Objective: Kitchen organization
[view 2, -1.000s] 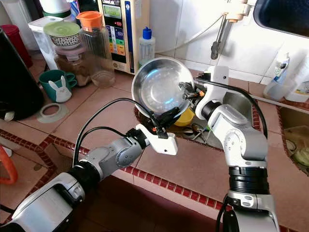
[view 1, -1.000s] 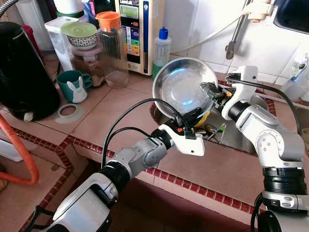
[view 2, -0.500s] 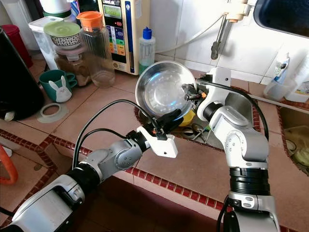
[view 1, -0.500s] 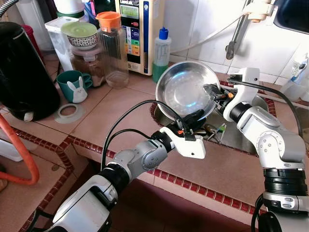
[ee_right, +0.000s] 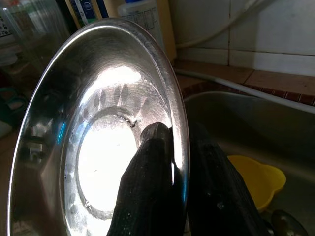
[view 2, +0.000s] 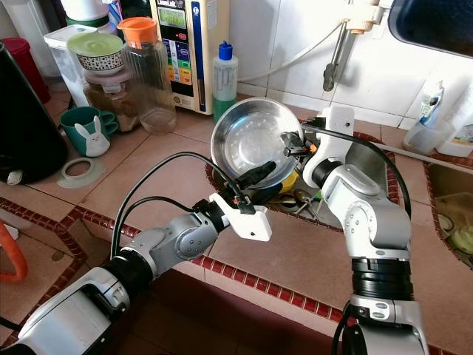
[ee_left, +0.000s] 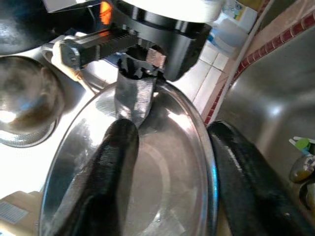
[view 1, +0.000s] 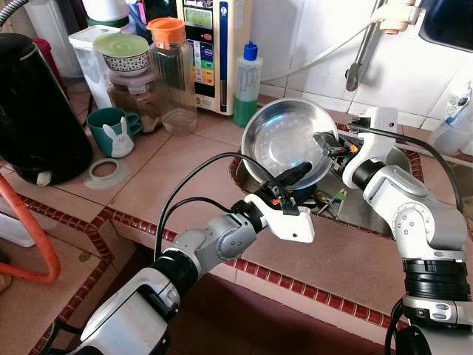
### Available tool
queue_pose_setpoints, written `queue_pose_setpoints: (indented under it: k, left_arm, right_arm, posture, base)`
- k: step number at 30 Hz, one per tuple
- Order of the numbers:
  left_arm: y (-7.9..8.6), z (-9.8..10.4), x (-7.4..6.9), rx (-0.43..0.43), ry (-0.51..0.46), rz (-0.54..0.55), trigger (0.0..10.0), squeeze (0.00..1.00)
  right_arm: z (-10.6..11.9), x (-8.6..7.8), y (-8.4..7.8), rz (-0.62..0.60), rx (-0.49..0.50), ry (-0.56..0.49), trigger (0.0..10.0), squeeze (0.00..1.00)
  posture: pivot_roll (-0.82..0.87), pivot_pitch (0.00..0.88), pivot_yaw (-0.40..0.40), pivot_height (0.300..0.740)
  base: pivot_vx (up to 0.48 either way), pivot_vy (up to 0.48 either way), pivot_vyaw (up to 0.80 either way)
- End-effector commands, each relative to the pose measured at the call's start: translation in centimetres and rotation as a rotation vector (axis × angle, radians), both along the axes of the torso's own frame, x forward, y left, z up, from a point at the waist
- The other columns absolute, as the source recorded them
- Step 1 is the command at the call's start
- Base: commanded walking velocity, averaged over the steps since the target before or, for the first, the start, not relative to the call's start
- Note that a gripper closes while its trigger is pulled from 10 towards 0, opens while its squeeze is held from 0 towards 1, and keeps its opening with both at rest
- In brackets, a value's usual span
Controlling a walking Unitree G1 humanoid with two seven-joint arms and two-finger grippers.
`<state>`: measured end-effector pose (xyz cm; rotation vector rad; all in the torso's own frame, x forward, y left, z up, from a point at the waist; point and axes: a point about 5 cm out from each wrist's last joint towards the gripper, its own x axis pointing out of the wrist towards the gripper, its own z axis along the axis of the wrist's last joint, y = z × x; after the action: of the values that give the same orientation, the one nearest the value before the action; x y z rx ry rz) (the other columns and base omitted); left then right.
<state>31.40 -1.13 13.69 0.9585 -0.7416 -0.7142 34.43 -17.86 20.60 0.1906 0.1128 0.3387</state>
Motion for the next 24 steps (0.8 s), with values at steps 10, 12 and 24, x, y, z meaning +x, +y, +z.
queue_pose_setpoints:
  k: [10, 12, 24]
  left_arm:
    - [0.6, 2.1, 0.2, -0.124, -0.066, 0.003, 10.0, 1.0]
    - [0.7, 2.2, 0.2, -0.132, -0.068, 0.003, 10.0, 1.0]
    - [1.4, 2.7, 0.2, -0.216, -0.02, 0.032, 10.0, 1.0]
  right_arm:
    - [0.3, 0.4, -1.6, -0.142, -0.001, -0.042, 0.0, 0.0]
    - [0.3, 0.5, -2.0, -0.172, -0.002, -0.05, 0.0, 0.0]
    - [-0.3, 0.8, -4.0, -0.333, -0.073, -0.069, 0.0, 0.0]
  posture:
    - [0.04, 0.0, 0.011, 0.74]
    - [0.04, 0.0, 0.011, 0.74]
    - [0.04, 0.0, 0.012, 0.74]
  base:
    - [0.0, 0.0, 0.0]
    - [0.0, 0.0, 0.0]
    - [0.0, 0.0, 0.0]
